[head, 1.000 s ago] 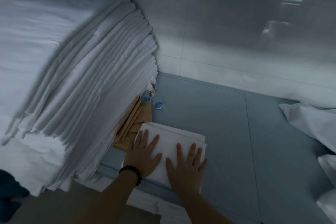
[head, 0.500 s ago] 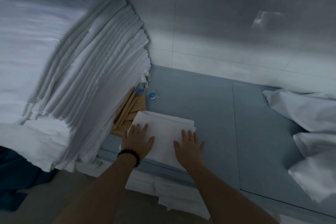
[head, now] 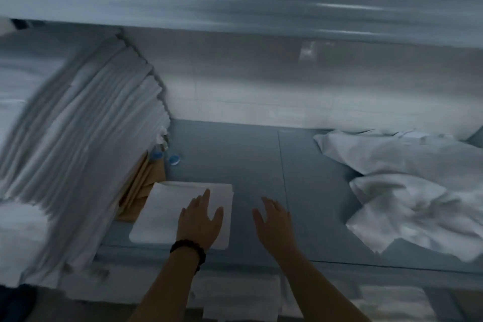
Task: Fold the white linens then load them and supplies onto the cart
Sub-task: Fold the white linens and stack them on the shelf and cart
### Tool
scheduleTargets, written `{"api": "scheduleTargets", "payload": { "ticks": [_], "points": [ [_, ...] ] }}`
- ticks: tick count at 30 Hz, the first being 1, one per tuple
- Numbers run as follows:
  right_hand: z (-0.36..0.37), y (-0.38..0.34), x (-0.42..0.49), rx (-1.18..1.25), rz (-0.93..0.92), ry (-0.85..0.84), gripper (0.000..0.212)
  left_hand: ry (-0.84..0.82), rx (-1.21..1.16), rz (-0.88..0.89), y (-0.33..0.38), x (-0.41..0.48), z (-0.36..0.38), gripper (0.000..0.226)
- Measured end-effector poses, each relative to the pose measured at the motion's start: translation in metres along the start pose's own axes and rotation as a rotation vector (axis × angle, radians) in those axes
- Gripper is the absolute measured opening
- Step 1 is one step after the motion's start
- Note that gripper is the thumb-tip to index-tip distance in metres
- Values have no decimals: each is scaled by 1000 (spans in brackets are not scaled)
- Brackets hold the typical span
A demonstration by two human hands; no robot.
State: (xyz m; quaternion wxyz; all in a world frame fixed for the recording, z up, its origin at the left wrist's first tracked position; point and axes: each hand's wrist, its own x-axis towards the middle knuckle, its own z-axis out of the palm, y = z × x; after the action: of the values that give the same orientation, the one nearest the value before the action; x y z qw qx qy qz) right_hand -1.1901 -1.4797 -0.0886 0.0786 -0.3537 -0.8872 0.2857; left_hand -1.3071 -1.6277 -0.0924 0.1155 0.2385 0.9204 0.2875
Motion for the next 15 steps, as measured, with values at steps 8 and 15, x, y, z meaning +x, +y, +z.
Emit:
{"api": "scheduleTargets", "payload": {
  "ticks": [8, 15],
  "points": [
    [-42, 37, -18, 63, 66, 134, 46, -40, -103, 134, 43, -20, 16, 64],
    [-60, 62, -25, 35, 136, 227, 43, -95, -71, 236, 70, -17, 40, 63]
  ]
}}
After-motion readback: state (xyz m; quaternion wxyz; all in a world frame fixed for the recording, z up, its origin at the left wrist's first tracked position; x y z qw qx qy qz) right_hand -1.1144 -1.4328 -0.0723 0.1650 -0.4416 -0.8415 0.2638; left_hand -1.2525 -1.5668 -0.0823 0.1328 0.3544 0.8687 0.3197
